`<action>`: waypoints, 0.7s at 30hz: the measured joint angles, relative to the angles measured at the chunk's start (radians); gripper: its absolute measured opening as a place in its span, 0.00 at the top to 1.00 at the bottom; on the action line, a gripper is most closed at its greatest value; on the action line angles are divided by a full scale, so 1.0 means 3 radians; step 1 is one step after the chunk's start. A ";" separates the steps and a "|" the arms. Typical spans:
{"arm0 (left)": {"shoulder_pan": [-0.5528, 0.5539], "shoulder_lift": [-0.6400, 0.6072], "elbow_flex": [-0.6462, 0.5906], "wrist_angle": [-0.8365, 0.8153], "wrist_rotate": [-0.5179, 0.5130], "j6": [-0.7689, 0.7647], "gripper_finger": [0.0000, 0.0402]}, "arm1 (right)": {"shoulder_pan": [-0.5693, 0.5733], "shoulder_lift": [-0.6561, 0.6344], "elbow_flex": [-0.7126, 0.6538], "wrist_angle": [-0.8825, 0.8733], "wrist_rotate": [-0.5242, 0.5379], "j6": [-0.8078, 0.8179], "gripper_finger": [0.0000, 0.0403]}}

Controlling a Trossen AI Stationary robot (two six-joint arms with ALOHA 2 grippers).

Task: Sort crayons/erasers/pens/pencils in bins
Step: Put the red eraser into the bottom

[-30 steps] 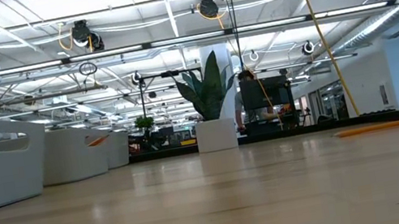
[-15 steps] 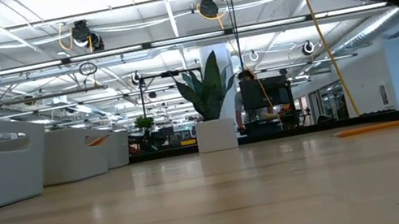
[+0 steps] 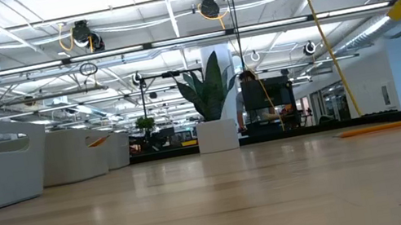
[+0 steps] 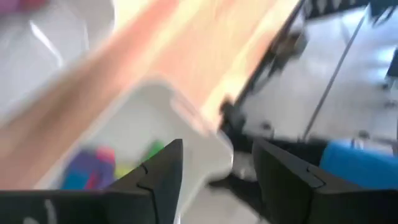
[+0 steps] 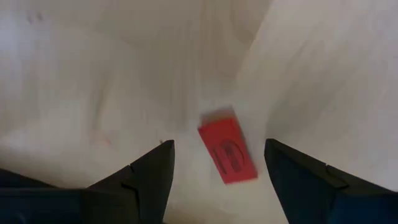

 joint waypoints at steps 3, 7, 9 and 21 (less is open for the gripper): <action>0.0099 0.0002 0.0000 -0.0002 -0.0265 0.0202 0.54 | 0.0047 -0.0001 -0.0029 -0.0003 0.0003 -0.0014 0.40; 0.0273 0.0002 0.0000 -0.0006 -0.0353 0.0462 0.56 | 0.0136 -0.0015 -0.0140 0.0084 0.0085 -0.0052 0.41; 0.0359 0.0002 -0.0001 -0.0008 -0.0362 0.0554 0.57 | 0.0204 -0.0016 -0.0189 0.0107 0.0258 -0.0081 0.43; 0.0731 -0.0026 0.0000 0.0772 -0.1158 0.1392 0.62 | 0.0422 -0.0014 -0.0290 0.0282 0.0752 -0.0365 0.74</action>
